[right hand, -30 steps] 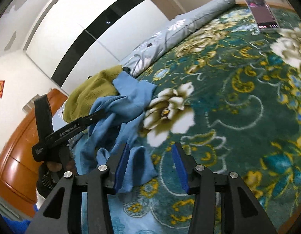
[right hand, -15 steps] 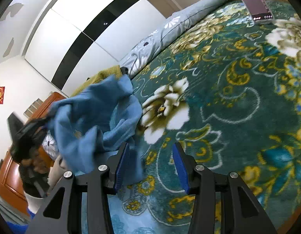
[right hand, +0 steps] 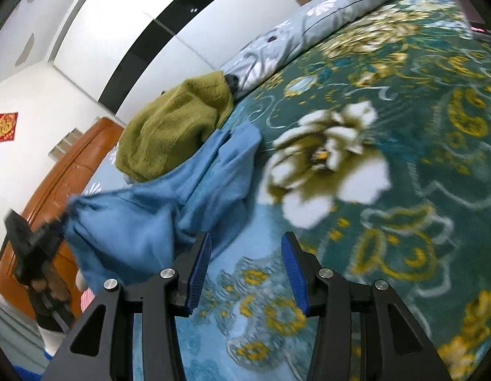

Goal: Fold clothes

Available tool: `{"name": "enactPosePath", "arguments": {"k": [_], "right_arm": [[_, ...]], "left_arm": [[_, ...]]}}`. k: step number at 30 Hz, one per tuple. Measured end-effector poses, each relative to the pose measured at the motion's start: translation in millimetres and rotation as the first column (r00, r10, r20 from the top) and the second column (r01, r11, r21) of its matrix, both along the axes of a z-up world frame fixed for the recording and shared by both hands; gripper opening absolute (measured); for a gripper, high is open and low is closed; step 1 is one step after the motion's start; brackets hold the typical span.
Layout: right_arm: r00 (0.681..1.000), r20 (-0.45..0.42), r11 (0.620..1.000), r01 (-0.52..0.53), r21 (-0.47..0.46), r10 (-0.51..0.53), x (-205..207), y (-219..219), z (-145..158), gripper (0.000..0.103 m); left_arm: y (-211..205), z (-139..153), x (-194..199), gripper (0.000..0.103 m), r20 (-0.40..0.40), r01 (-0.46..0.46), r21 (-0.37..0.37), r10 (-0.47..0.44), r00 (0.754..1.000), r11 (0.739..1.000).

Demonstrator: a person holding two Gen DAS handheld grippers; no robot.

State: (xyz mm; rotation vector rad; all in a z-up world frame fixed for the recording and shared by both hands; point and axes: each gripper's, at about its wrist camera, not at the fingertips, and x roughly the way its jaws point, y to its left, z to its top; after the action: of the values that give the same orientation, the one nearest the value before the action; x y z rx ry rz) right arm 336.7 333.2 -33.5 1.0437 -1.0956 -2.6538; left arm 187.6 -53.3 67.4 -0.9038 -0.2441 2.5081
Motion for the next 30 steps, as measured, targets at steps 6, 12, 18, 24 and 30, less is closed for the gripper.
{"name": "enactPosePath", "arguments": {"k": [6, 12, 18, 24, 30], "right_arm": [[0.998, 0.033, 0.994, -0.051, -0.095, 0.054, -56, -4, -6, 0.047], [0.995, 0.093, 0.983, -0.028, -0.179, 0.045, -96, -11, -18, 0.043], [0.992, 0.123, 0.975, 0.005, -0.224, 0.023, -106, -4, -21, 0.011], [0.99, -0.067, 0.986, 0.113, -0.124, -0.122, -82, 54, 56, 0.009], [0.928, -0.265, 0.963, 0.27, 0.003, -0.26, -20, 107, 122, 0.009]], "left_arm": [[-21, -34, 3, 0.015, 0.087, -0.051, -0.012, 0.052, 0.995, 0.999], [-43, -40, 1, 0.015, 0.105, -0.075, 0.027, 0.072, 0.992, 0.997], [-36, -35, -8, 0.015, 0.083, -0.041, 0.054, 0.036, 0.996, 0.998], [-1, -2, -7, 0.015, -0.033, 0.094, 0.098, -0.091, 0.995, 0.991], [40, -30, 8, 0.017, 0.018, 0.246, 0.091, -0.249, 0.968, 0.965]]}}
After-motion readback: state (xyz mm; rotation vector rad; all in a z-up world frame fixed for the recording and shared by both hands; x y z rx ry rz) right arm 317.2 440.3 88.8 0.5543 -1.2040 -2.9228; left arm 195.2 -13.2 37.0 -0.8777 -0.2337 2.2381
